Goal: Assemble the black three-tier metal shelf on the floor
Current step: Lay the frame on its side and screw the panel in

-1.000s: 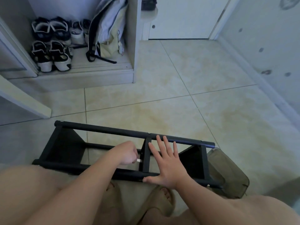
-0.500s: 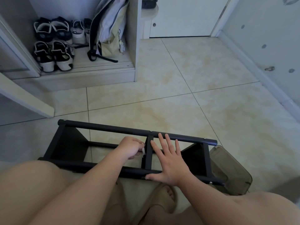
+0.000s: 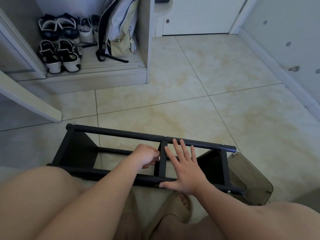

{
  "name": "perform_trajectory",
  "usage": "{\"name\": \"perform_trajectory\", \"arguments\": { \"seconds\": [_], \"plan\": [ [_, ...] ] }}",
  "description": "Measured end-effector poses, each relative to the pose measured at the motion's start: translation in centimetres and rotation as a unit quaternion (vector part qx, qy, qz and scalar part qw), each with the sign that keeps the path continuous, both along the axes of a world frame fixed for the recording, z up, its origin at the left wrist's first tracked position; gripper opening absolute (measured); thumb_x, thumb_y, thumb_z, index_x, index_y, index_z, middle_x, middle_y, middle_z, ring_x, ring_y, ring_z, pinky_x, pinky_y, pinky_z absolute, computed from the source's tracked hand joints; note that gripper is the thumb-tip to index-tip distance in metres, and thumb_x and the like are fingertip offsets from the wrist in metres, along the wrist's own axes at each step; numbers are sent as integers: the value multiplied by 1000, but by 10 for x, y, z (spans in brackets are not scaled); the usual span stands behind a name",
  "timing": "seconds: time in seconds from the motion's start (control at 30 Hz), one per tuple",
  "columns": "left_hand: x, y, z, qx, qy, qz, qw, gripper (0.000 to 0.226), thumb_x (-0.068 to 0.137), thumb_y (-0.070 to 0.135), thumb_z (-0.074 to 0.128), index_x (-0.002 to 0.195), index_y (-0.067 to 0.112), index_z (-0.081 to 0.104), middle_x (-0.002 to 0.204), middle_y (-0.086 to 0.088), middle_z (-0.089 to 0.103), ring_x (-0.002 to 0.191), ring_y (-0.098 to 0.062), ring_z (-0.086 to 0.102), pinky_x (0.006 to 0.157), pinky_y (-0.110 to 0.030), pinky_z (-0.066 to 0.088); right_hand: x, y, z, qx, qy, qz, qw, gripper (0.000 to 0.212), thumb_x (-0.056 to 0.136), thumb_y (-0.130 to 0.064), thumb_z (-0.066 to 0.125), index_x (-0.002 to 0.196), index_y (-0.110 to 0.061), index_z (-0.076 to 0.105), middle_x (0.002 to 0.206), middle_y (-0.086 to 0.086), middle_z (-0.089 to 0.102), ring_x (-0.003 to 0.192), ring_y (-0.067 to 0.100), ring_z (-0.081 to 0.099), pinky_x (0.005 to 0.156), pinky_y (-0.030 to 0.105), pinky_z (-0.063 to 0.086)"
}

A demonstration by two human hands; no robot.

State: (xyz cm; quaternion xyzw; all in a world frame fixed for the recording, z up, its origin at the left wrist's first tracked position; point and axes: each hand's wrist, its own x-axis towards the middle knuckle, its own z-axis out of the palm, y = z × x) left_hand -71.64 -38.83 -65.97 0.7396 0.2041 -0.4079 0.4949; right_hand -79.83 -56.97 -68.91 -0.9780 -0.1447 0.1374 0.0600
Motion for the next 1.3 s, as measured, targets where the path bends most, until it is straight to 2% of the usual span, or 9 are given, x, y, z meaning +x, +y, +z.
{"name": "perform_trajectory", "arguments": {
  "seconds": [0.1,0.27,0.47,0.57,0.67,0.87,1.0,1.1,1.3],
  "plan": [
    [-2,0,2,-1,-4,3,1000,10,98,26,62,90,25,67,83,4,77,79,-9,70,67,-26,47,0,0,0,1,0,0,1000,120,70,-102,22,162,-32,-10,166,4,-27,151,27,-32,121,61,-12],
    [-3,-6,14,22,16,15,1000,14,102,19,55,101,15,68,103,-5,76,86,-18,66,81,-30,48,0,0,0,2,-3,1,1000,119,70,-101,23,161,-32,-11,166,4,-27,151,27,-32,121,61,-13],
    [-3,-6,12,46,-13,-32,998,15,100,16,54,100,12,68,98,-5,76,84,-20,65,84,-31,48,0,0,-1,-3,-1,1,1000,120,70,-102,22,162,-32,-11,166,4,-28,150,27,-33,121,61,-14],
    [-4,-1,4,33,-40,-36,998,12,99,21,57,92,20,67,87,-1,77,78,-15,67,76,-29,48,0,0,0,-2,-2,1,1000,120,70,-102,20,162,-31,-9,166,4,-28,150,27,-32,121,61,-14],
    [-5,0,-1,8,-25,-6,1000,9,99,24,60,93,24,67,82,3,76,77,-10,69,70,-27,49,0,0,0,3,-3,2,1000,120,70,-102,21,162,-32,-9,166,4,-28,151,27,-32,121,60,-14],
    [-4,-5,-1,13,0,17,1000,13,100,22,57,101,17,69,87,0,75,78,-12,69,80,-30,53,0,0,-1,3,-1,1,1000,120,70,-102,21,162,-31,-9,166,3,-28,150,27,-32,121,61,-13],
    [-5,-8,-7,34,4,1,999,24,100,25,56,107,7,70,86,-2,75,74,-13,68,75,-29,53,0,0,-1,-1,1,0,1000,120,69,-102,20,162,-32,-10,166,3,-29,150,27,-33,121,61,-13],
    [-8,-7,-15,28,6,-19,999,27,101,27,54,108,7,70,87,-3,76,76,-15,68,81,-31,55,0,0,0,-8,4,1,1000,120,69,-103,19,161,-32,-12,165,2,-31,150,27,-34,121,61,-13],
    [-6,-6,-20,36,6,-49,998,27,101,28,52,107,8,70,86,-1,77,78,-15,70,78,-30,54,0,0,0,3,1,0,1000,120,70,-102,21,162,-32,-9,166,3,-28,150,27,-33,121,61,-13]
  ]
}}
